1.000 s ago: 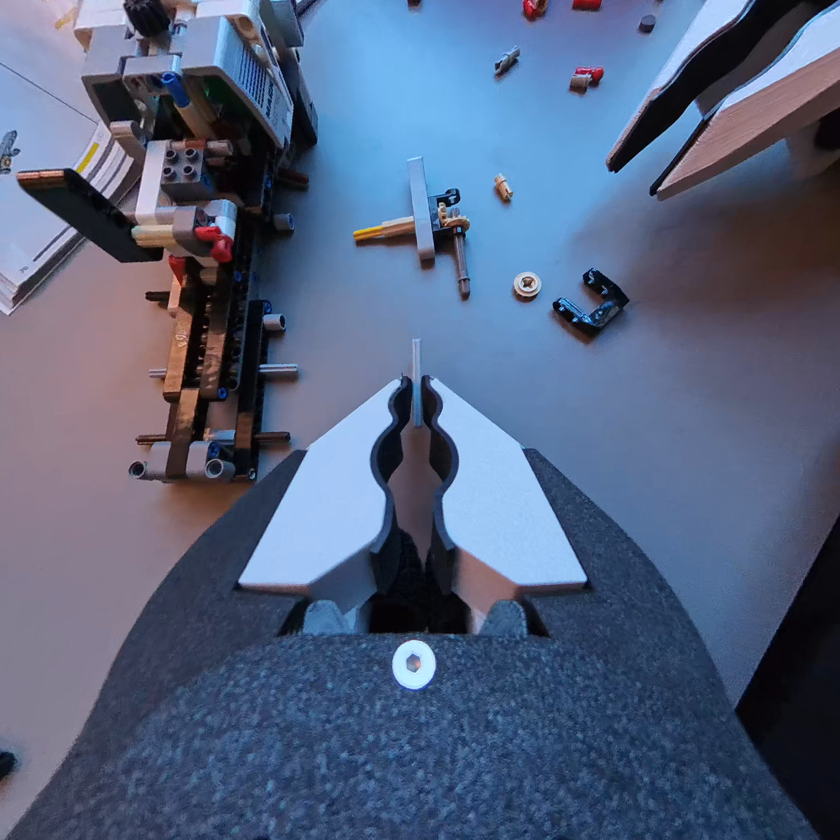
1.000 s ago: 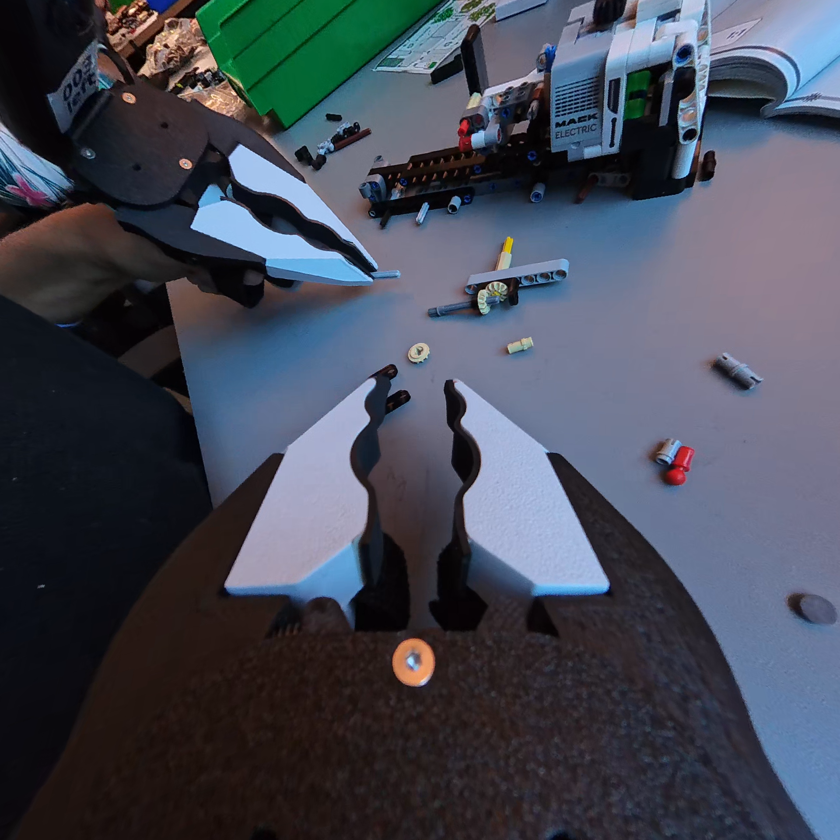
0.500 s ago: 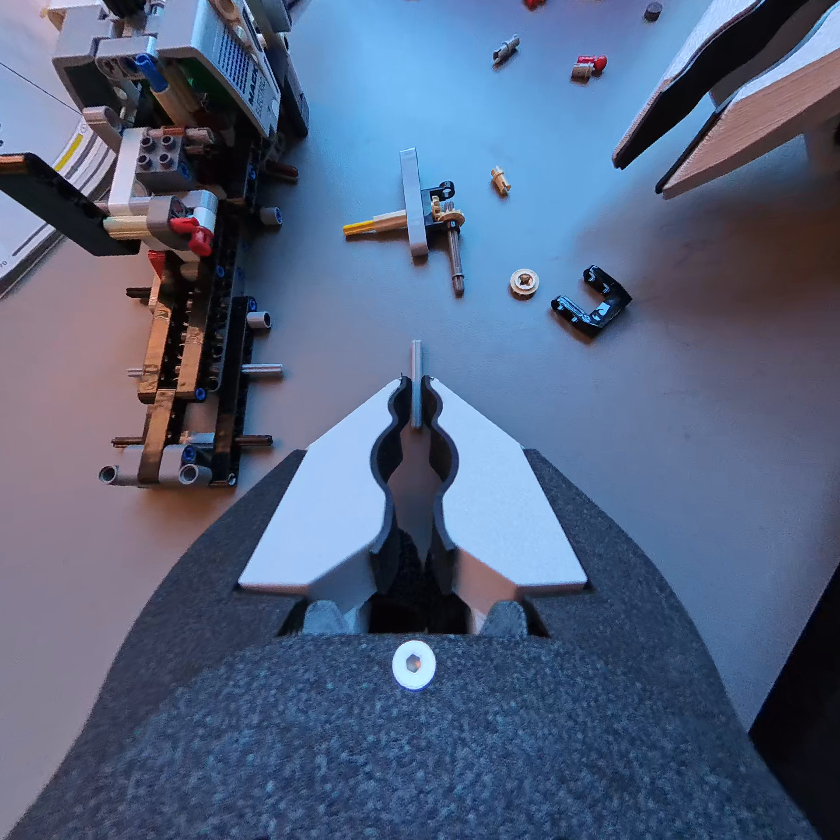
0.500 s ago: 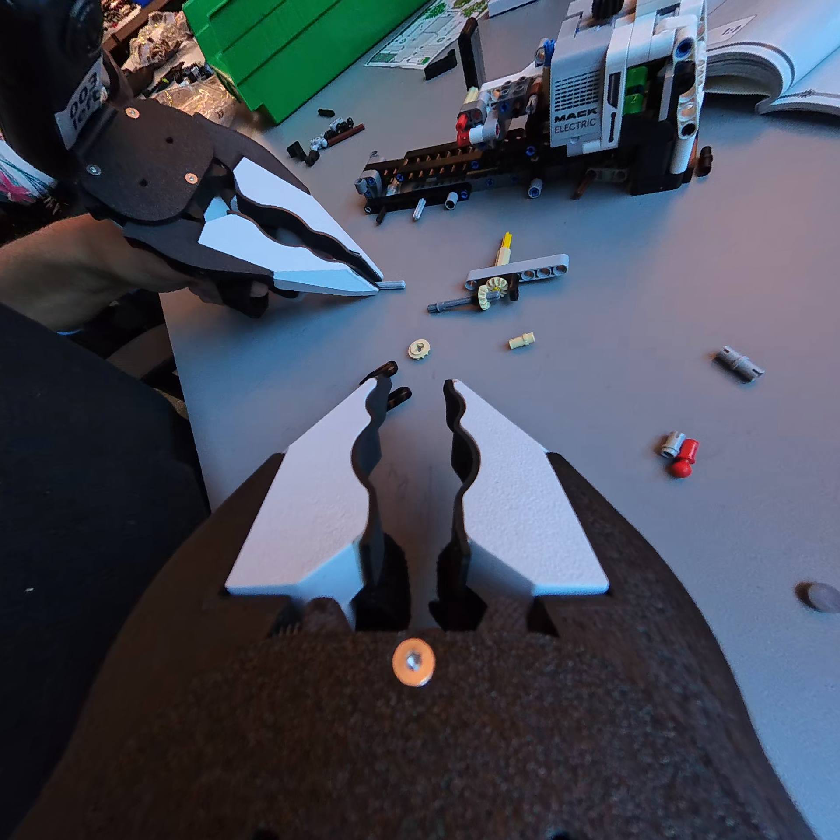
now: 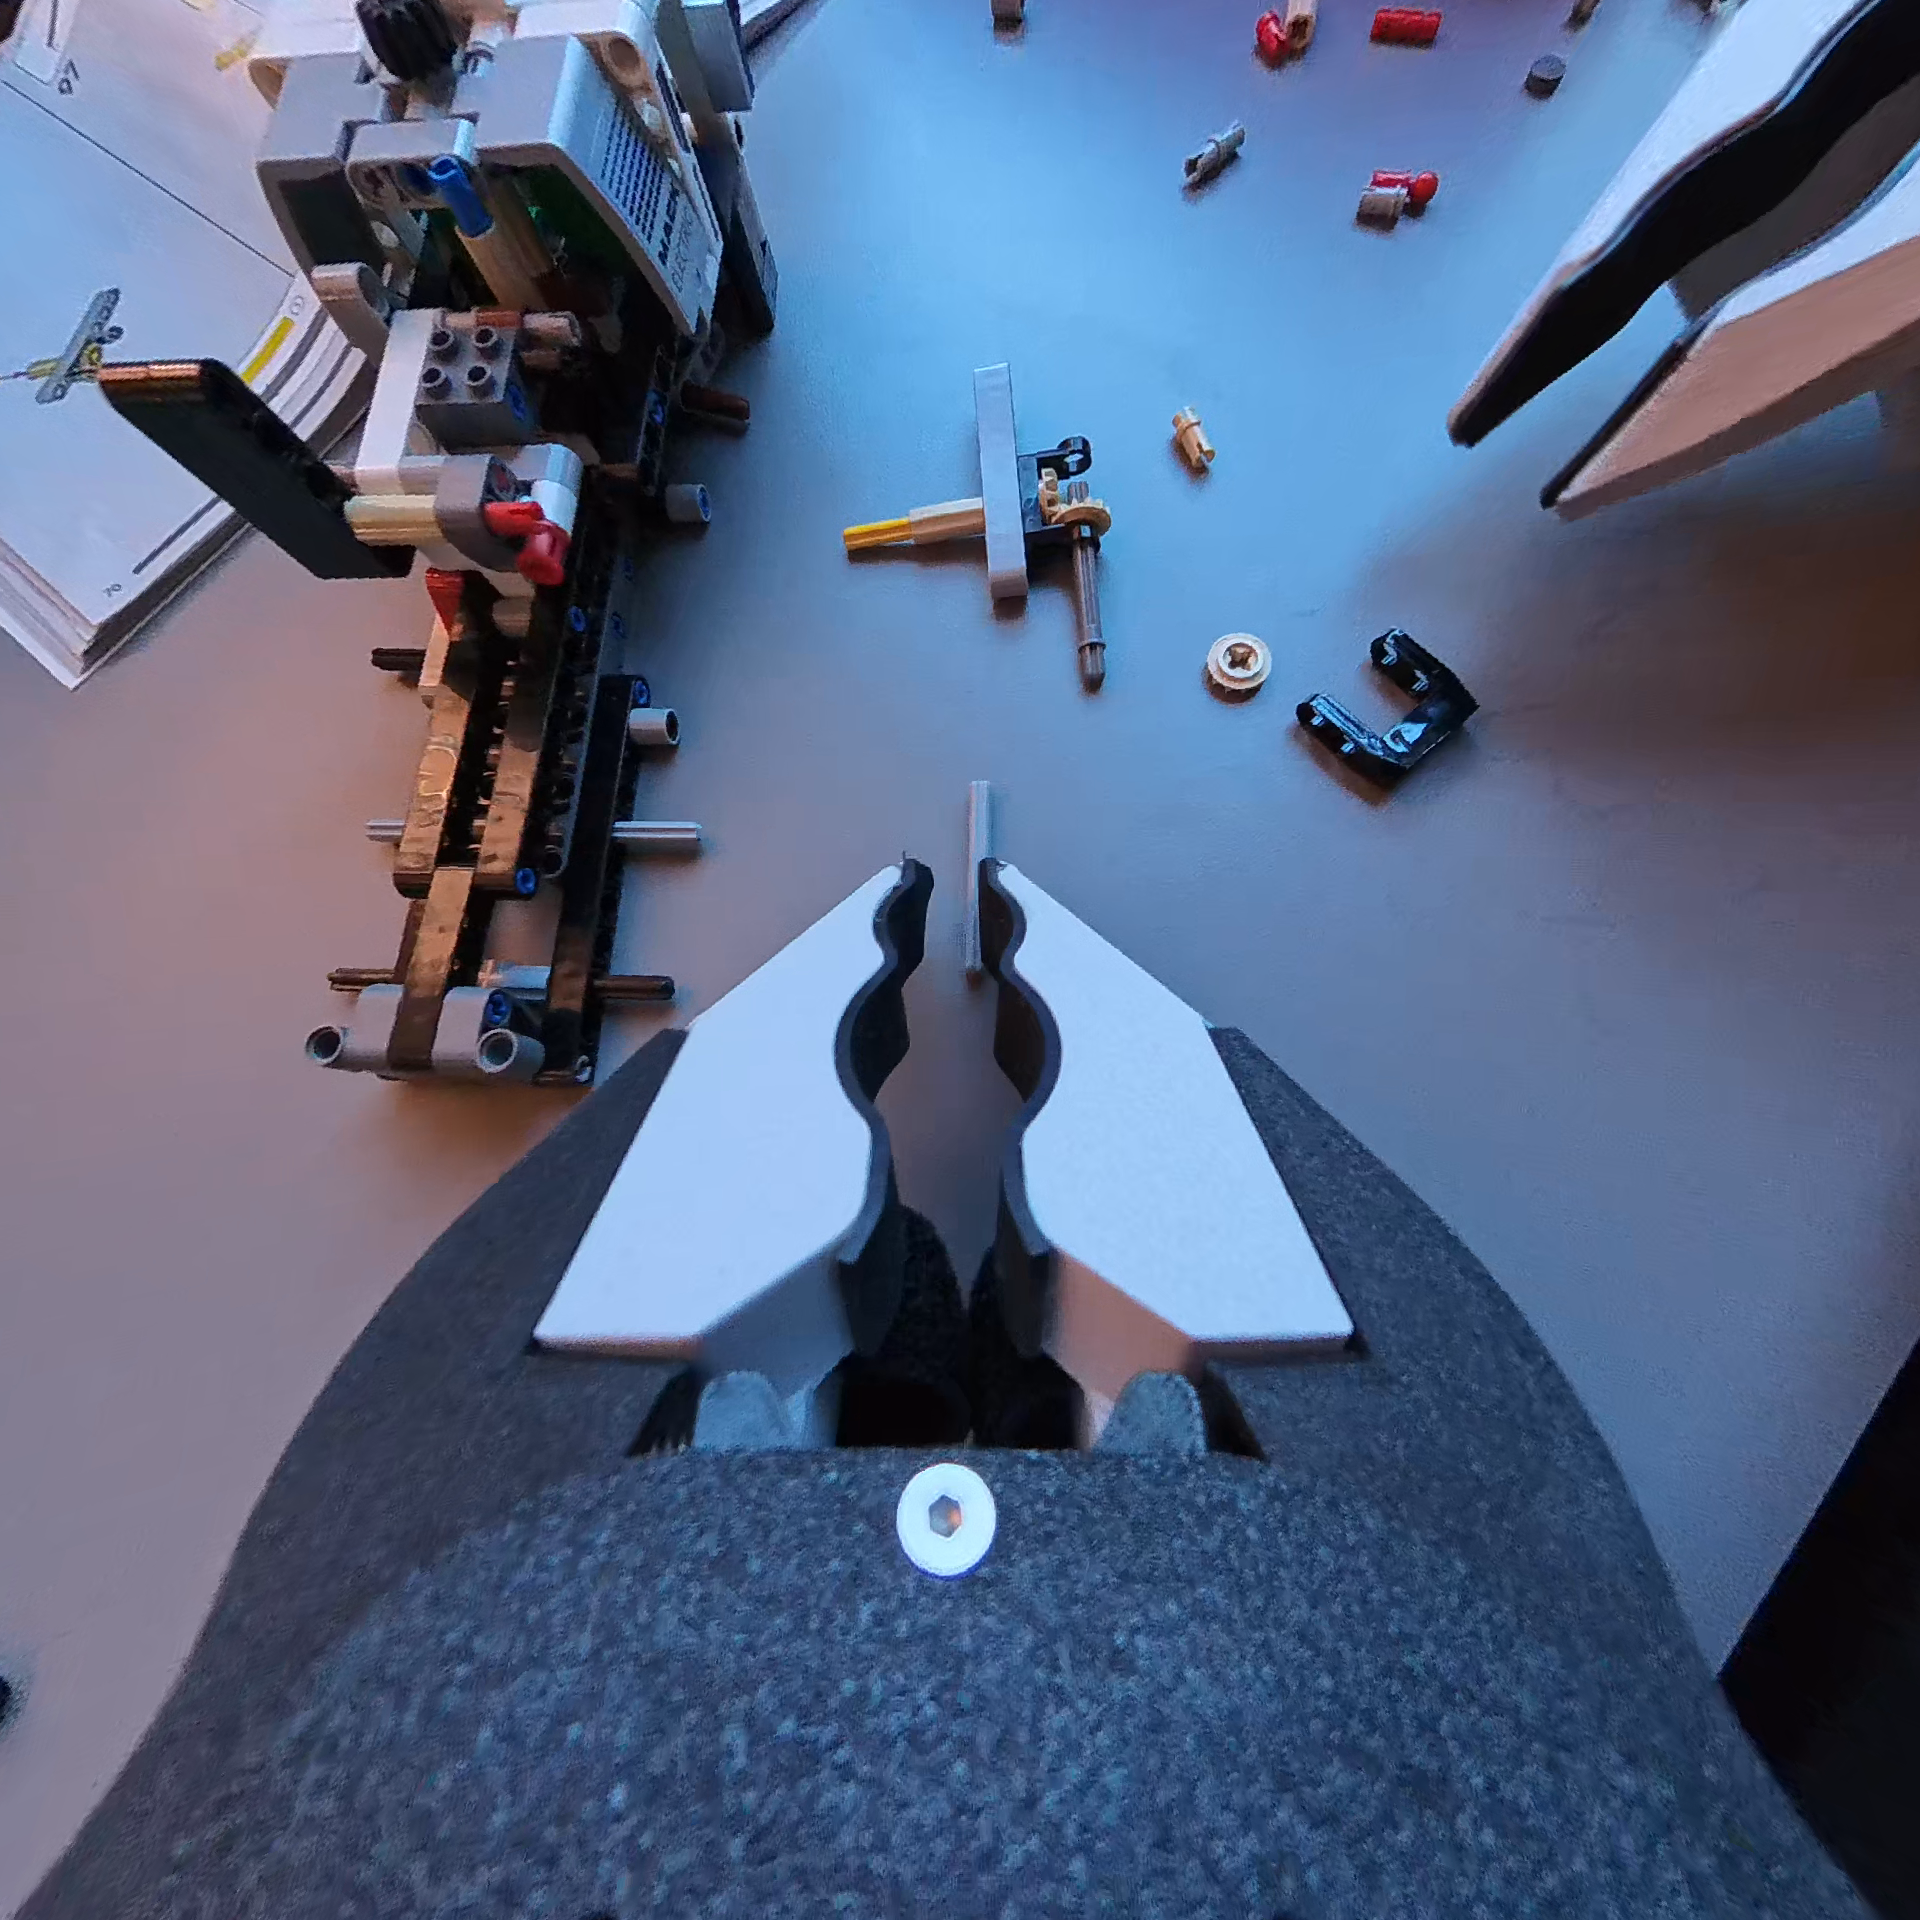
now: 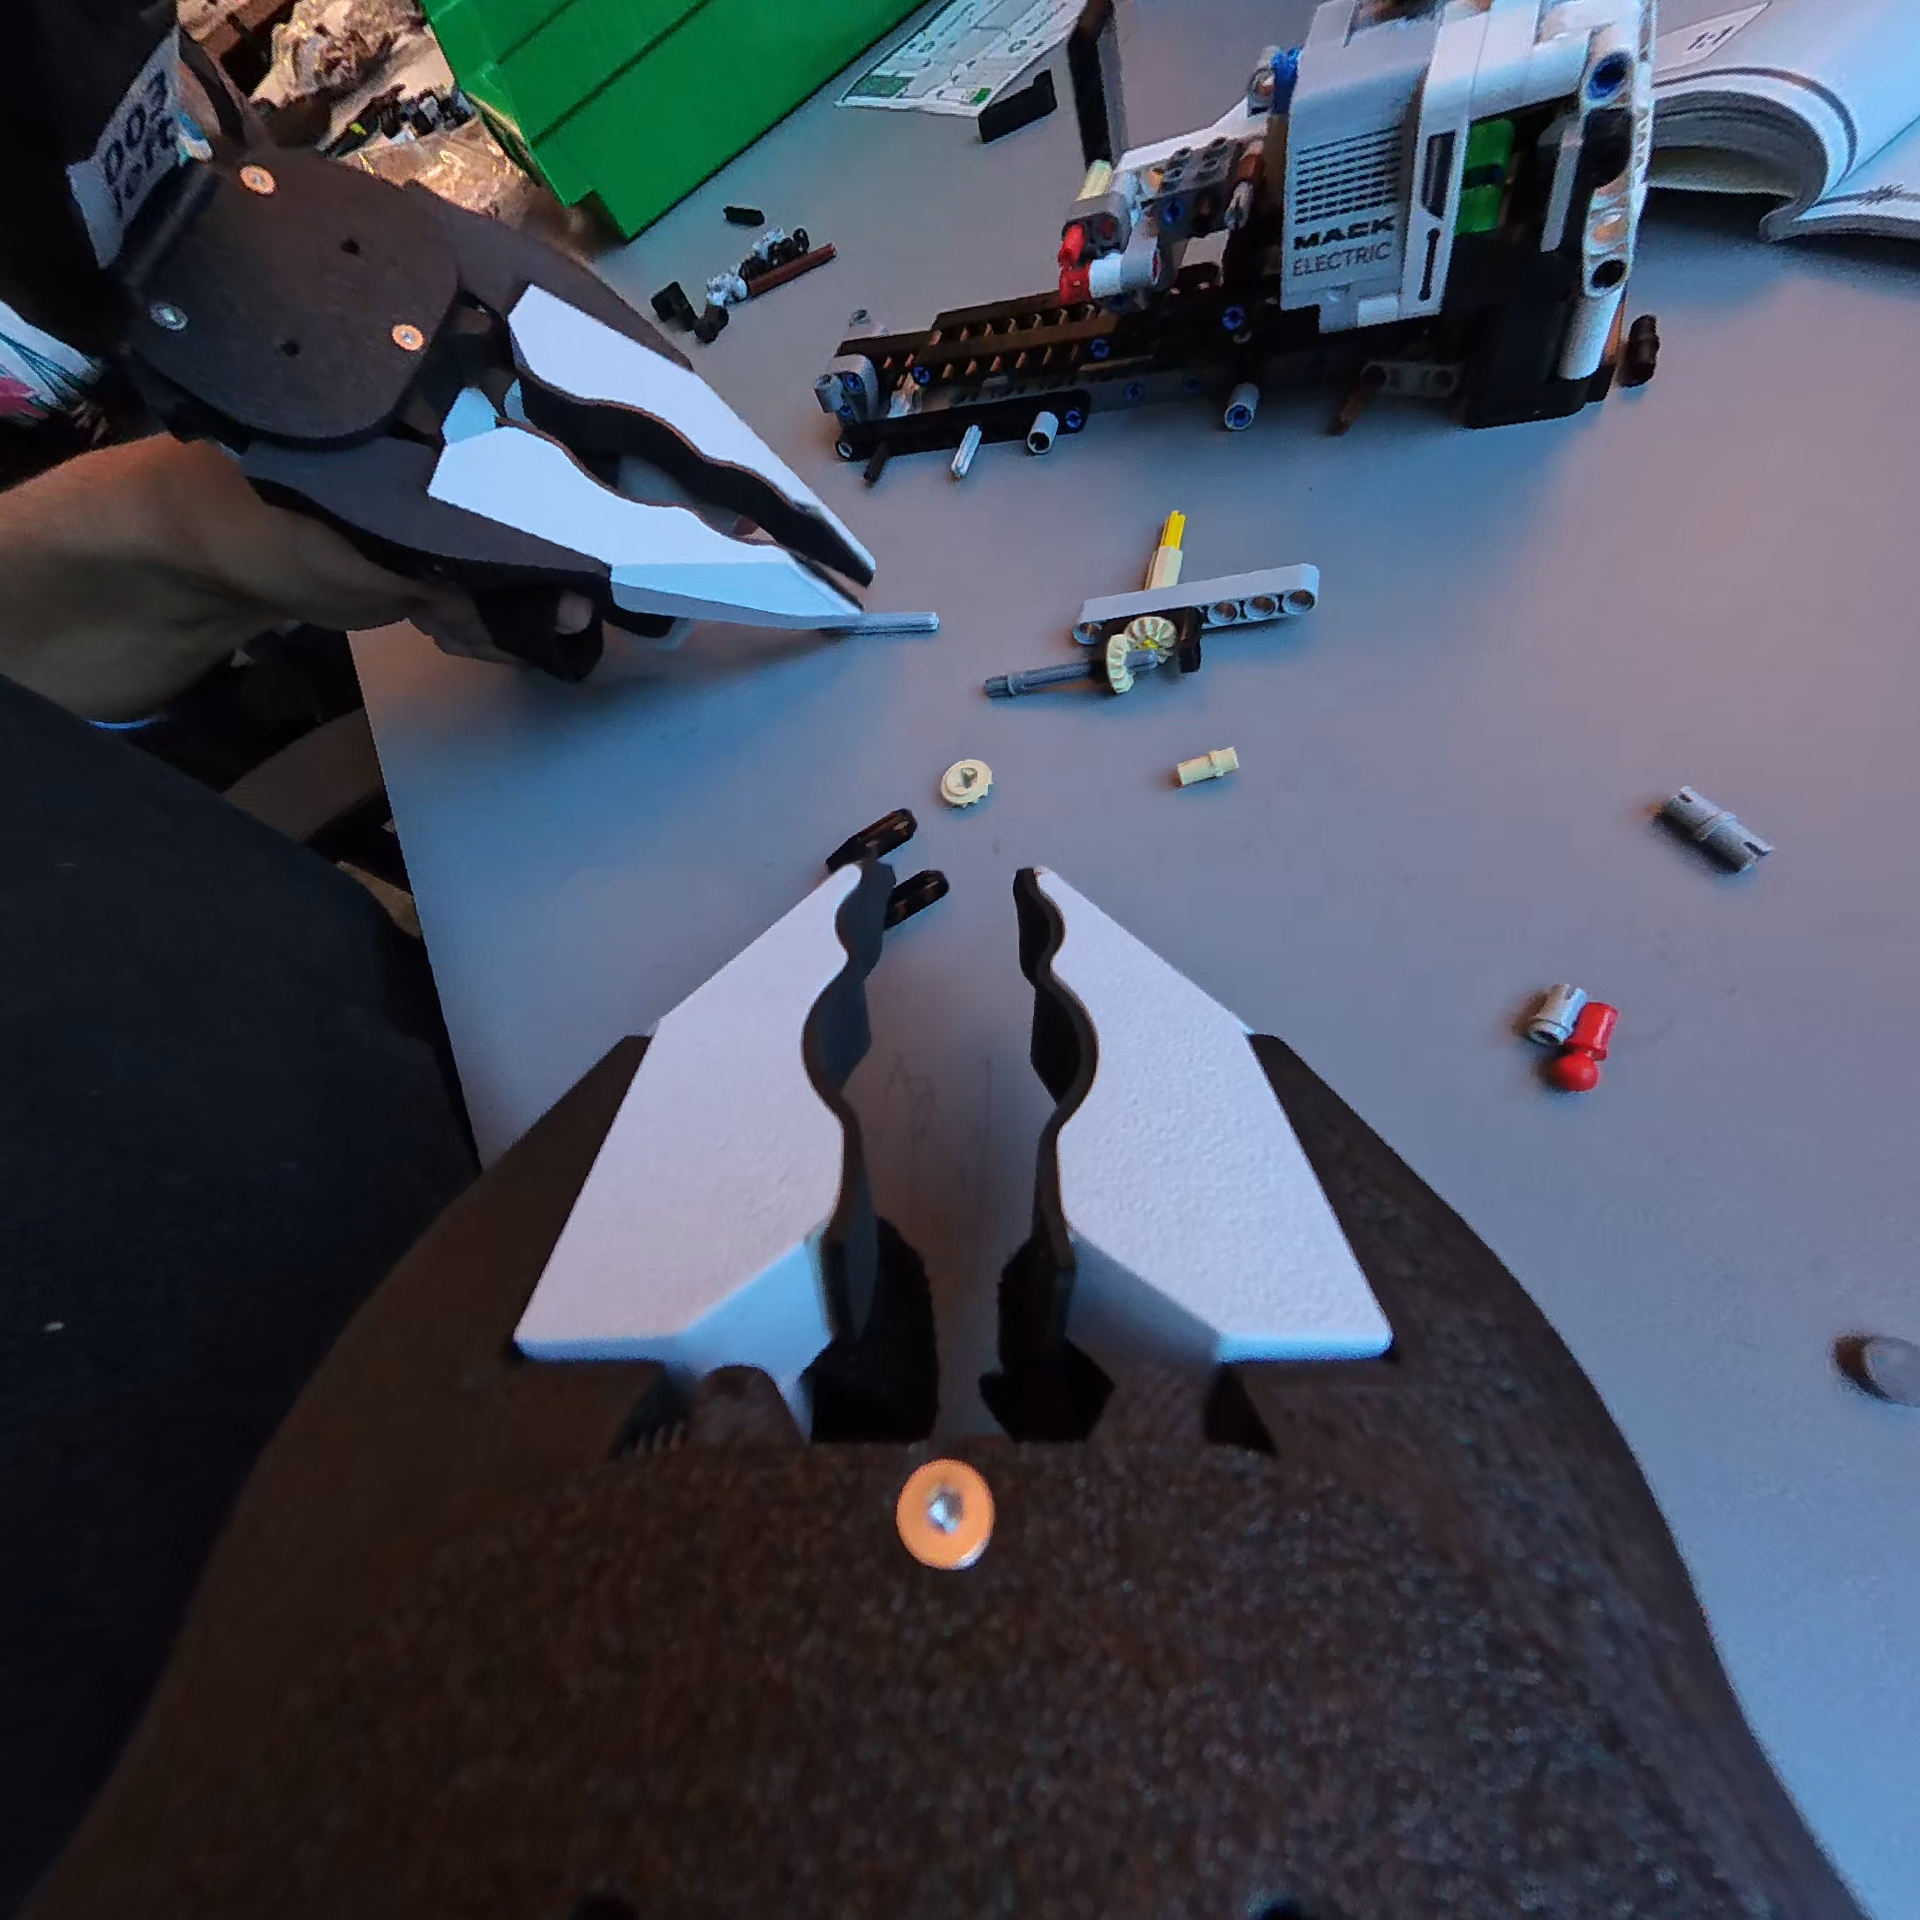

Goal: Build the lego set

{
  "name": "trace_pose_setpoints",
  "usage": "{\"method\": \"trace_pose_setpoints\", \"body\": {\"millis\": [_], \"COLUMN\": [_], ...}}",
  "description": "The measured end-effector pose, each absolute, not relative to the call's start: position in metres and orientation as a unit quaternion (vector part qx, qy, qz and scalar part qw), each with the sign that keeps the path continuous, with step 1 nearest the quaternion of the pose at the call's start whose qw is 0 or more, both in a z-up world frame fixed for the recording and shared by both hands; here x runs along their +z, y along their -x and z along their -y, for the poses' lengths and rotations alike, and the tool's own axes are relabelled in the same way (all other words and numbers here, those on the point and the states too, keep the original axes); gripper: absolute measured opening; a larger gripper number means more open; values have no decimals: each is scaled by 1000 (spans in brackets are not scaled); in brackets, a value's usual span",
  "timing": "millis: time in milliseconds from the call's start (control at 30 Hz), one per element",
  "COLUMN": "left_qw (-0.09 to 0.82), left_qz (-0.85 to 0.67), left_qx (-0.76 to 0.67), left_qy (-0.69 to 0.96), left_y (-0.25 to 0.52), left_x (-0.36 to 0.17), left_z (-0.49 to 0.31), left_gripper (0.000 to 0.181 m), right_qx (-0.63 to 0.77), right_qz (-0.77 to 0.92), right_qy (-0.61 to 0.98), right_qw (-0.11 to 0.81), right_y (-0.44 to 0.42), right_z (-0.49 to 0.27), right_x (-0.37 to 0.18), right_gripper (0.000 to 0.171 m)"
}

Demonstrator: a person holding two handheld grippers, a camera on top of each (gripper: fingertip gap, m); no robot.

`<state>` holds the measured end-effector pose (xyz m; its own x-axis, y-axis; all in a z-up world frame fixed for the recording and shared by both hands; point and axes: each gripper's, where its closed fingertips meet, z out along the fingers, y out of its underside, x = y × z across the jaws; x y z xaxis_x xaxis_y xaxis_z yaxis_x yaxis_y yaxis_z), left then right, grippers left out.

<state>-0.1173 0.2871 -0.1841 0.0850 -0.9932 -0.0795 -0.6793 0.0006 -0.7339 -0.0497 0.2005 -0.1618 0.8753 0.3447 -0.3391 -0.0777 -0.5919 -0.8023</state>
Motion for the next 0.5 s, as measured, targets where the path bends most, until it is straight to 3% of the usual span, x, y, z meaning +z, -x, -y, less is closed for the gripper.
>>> {"method": "trace_pose_setpoints", "body": {"millis": [300,500], "left_qw": [325,273], "left_qz": [-632,-660], "left_qx": [-273,-324], "left_qy": [649,620], "left_y": [114,106], "left_x": [-174,-177], "left_z": [-278,-243], "left_gripper": [8,6], "right_qx": [207,202], "right_qz": [105,132], "right_qy": [877,888], "right_qw": [420,391], "right_y": [63,75], "right_z": [-193,-187], "right_x": [-171,-179], "right_gripper": [25,25]}}
